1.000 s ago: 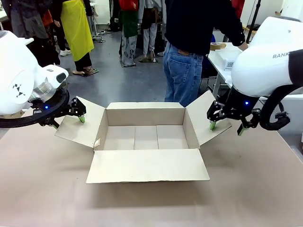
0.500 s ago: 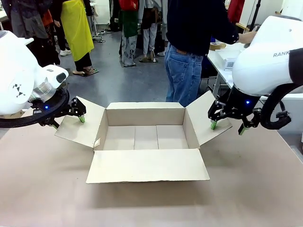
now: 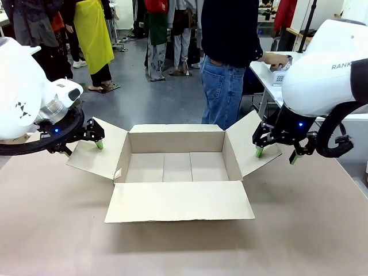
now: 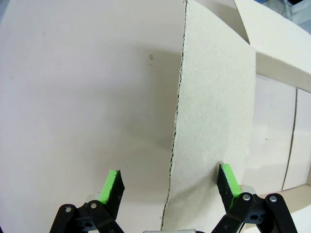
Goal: Pack the gift set into the box.
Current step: Lift both hands away from the flaps of the Package Box.
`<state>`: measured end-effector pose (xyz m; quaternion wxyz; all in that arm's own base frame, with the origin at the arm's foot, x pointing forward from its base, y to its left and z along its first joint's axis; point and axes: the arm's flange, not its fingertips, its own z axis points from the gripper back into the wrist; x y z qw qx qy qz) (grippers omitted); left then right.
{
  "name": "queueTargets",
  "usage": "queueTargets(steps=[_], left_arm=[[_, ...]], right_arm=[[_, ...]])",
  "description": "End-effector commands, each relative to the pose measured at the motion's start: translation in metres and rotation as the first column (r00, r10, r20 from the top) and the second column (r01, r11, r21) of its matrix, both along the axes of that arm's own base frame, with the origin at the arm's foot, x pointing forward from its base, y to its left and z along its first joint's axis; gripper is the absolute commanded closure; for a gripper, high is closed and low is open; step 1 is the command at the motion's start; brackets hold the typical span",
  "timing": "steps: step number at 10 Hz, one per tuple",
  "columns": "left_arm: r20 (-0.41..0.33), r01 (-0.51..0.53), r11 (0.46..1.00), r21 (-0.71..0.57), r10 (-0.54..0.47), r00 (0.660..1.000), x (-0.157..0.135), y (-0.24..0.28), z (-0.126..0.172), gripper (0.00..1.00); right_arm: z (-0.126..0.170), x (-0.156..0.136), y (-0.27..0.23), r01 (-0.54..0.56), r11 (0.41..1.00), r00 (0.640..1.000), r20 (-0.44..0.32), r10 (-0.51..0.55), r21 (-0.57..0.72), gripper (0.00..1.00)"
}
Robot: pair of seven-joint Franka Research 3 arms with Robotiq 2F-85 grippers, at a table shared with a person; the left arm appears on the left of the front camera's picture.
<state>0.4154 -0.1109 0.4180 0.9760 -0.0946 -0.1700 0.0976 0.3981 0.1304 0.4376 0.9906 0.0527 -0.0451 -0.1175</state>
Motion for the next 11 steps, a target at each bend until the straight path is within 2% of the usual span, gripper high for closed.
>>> queueTargets(steps=[1, 11], left_arm=[[-0.003, -0.017, 1.000, 0.010, 0.017, 1.000, -0.0001, -0.0011, 0.0013, 0.00], [-0.003, -0.017, 1.000, 0.010, 0.017, 1.000, -0.0001, -0.0011, 0.0013, 0.00]], right_arm=[[0.0025, 0.0044, 0.0008, 0.017, 0.999, 1.000, 0.000, -0.017, -0.030, 0.00], [0.0025, 0.0044, 0.0008, 0.017, 0.999, 1.000, 0.000, -0.017, -0.030, 0.00]])
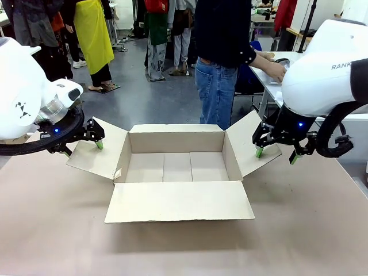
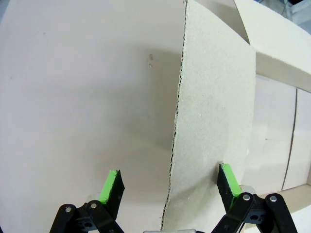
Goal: Pack the gift set into the box.
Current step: Lift both hands away from the flaps of the Package Box.
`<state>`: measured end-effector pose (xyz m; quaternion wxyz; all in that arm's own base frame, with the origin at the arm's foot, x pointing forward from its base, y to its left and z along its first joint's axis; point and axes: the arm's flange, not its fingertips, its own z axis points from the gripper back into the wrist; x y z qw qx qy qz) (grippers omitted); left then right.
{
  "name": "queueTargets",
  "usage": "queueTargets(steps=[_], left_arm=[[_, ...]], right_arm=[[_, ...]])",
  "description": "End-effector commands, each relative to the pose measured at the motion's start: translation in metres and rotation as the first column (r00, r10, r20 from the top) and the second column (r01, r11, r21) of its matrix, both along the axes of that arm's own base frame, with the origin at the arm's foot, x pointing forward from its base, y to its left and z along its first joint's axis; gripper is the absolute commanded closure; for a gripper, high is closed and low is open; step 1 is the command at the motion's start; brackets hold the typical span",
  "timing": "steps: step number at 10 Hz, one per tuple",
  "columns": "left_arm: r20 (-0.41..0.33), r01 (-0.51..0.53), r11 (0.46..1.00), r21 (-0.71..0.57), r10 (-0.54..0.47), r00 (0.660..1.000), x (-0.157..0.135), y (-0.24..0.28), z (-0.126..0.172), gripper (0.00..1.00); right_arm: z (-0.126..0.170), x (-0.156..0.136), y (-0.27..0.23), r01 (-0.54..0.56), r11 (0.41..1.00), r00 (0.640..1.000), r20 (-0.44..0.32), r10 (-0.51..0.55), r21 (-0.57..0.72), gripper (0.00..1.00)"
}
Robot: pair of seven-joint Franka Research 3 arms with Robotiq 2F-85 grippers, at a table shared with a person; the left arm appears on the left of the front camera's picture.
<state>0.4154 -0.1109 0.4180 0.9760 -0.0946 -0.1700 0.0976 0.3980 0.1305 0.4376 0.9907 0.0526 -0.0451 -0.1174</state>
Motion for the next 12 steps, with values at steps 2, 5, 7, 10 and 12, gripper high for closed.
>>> queueTargets(steps=[2, 5, 7, 10, 12], left_arm=[[-0.003, -0.017, 1.000, 0.010, 0.017, 1.000, -0.0001, -0.0011, 0.0013, 0.00], [-0.003, -0.017, 1.000, 0.010, 0.017, 1.000, -0.0001, -0.0011, 0.0013, 0.00], [-0.003, -0.017, 1.000, 0.010, 0.017, 1.000, -0.0001, -0.0011, 0.0013, 0.00], [-0.003, -0.017, 1.000, 0.010, 0.017, 1.000, -0.0001, -0.0011, 0.0013, 0.00], [-0.003, -0.017, 1.000, 0.010, 0.017, 1.000, -0.0001, -0.0011, 0.0013, 0.00]], right_arm=[[0.0025, 0.0044, 0.0007, 0.017, 0.999, 1.000, 0.000, -0.017, -0.030, 0.00], [0.0025, 0.0044, 0.0007, 0.017, 0.999, 1.000, 0.000, -0.017, -0.030, 0.00], [0.0025, 0.0044, 0.0007, 0.017, 0.999, 1.000, 0.000, -0.017, -0.030, 0.00], [0.0025, 0.0044, 0.0007, 0.017, 0.999, 1.000, 0.000, -0.017, -0.030, 0.00], [0.0025, 0.0044, 0.0007, 0.017, 0.999, 1.000, 0.000, -0.017, -0.030, 0.00]])
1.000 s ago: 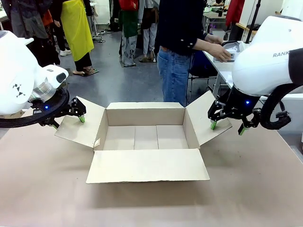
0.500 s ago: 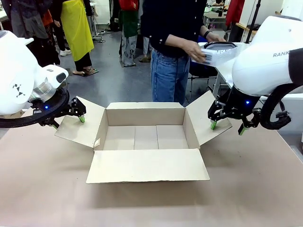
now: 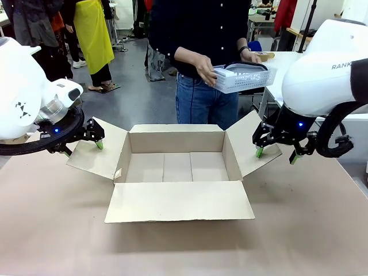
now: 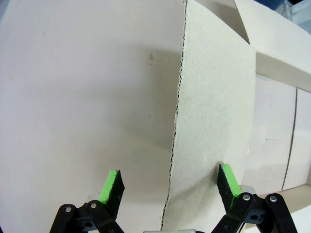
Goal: Pack the gift set into the box.
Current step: Lift both hands away from the flaps of the Package Box.
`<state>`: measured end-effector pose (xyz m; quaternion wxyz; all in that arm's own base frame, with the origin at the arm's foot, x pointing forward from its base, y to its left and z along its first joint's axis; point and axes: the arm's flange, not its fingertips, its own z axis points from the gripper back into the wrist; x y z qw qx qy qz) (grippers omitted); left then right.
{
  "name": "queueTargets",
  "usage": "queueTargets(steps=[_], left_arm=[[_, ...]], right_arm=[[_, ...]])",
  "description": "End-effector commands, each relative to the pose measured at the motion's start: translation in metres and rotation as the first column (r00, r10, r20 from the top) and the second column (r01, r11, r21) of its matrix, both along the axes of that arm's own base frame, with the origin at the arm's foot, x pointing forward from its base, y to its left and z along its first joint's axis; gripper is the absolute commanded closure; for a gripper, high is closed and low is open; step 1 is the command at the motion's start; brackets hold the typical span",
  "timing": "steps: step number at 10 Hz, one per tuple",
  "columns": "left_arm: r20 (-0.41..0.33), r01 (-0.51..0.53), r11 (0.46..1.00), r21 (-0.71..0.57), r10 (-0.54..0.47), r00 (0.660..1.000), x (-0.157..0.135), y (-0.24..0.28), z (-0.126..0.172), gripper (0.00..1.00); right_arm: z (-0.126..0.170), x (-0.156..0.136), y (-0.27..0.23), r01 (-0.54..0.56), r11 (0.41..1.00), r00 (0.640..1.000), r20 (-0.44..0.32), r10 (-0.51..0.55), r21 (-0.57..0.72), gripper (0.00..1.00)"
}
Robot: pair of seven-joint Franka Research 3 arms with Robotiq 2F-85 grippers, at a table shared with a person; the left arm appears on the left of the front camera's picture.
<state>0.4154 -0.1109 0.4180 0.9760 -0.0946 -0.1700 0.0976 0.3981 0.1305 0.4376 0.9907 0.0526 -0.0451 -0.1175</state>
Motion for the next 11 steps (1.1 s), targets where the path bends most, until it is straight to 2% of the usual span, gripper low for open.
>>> queueTargets(steps=[1, 11], left_arm=[[-0.003, -0.017, 1.000, 0.010, 0.017, 1.000, -0.0001, -0.0011, 0.0013, 0.00], [-0.003, -0.017, 1.000, 0.010, 0.017, 1.000, -0.0001, -0.0011, 0.0013, 0.00]], right_arm=[[0.0026, 0.0044, 0.0007, 0.017, 0.999, 1.000, 0.000, -0.017, -0.030, 0.00], [0.0026, 0.0044, 0.0007, 0.017, 0.999, 1.000, 0.000, -0.017, -0.030, 0.00]])
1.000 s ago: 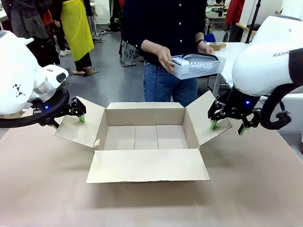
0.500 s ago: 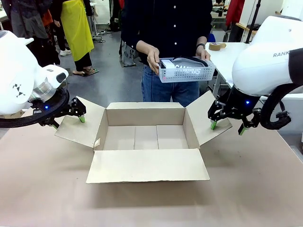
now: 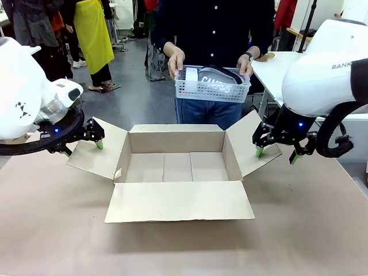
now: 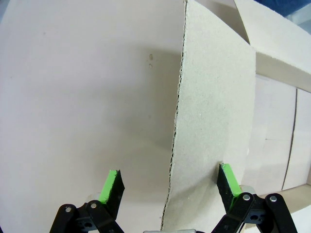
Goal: Pack the gift set into the box.
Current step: Lift both hands away from the flaps of the Package Box.
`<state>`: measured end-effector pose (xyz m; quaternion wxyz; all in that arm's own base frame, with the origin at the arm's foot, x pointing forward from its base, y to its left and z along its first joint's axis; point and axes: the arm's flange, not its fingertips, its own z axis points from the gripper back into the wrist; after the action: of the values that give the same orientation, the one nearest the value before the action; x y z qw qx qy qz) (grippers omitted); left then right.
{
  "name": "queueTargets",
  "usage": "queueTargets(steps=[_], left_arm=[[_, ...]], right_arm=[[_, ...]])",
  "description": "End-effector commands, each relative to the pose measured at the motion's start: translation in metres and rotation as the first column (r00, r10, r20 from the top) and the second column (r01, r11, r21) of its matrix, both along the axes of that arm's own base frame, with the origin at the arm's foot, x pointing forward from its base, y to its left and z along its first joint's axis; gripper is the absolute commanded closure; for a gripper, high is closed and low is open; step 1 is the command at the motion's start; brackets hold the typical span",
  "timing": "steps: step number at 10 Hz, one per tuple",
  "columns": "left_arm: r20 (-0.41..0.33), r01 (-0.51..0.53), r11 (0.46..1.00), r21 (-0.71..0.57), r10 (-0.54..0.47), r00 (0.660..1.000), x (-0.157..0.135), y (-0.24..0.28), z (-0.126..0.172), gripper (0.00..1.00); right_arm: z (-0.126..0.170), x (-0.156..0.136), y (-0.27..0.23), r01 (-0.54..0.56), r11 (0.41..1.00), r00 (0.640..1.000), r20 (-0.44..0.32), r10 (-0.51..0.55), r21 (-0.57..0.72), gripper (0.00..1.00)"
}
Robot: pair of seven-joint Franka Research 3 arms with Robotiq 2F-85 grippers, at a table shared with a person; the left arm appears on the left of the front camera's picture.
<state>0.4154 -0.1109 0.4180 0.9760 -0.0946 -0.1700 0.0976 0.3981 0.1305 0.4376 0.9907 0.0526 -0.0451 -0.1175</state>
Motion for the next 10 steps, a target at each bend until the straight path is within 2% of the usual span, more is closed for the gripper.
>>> queueTargets(steps=[1, 10], left_arm=[[-0.003, -0.017, 1.000, 0.010, 0.017, 1.000, -0.0001, -0.0011, 0.0013, 0.00], [-0.003, -0.017, 1.000, 0.010, 0.017, 1.000, -0.0001, -0.0011, 0.0013, 0.00]], right_arm=[[0.0026, 0.0044, 0.0007, 0.017, 0.999, 1.000, 0.000, -0.017, -0.030, 0.00], [0.0026, 0.0044, 0.0007, 0.017, 0.999, 1.000, 0.000, -0.017, -0.030, 0.00]])
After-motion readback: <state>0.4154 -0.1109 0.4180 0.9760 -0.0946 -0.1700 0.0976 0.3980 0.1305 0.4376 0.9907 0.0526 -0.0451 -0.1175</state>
